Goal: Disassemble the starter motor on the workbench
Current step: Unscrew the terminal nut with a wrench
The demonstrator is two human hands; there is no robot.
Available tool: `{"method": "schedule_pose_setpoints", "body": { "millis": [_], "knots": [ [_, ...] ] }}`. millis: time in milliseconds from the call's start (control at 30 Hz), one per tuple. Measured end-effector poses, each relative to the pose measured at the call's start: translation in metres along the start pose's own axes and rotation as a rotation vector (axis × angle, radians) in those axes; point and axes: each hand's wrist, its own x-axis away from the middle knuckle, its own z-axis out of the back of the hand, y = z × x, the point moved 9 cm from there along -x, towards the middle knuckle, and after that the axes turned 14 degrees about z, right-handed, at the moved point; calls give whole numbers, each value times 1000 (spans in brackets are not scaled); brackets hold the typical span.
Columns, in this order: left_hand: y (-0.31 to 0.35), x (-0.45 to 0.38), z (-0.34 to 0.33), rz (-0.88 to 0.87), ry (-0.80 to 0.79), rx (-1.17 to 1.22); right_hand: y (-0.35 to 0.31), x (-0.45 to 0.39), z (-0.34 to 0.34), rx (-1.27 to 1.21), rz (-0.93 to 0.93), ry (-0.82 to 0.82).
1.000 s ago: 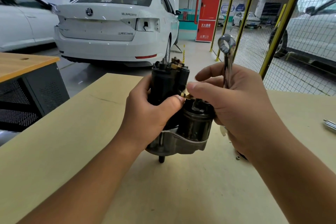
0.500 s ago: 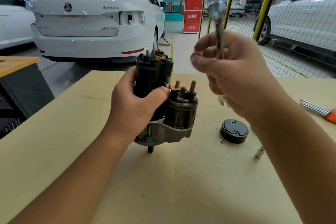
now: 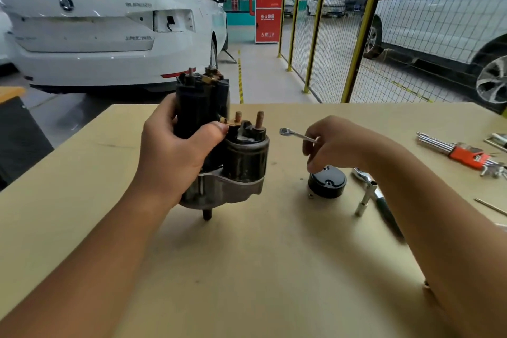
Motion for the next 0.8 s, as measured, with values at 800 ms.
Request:
{"method": "schedule_pose_setpoints", "body": {
  "millis": [800],
  "knots": [
    [-2, -2, 8, 27, 51, 73, -26, 49, -35, 702, 104, -43]
  ]
}}
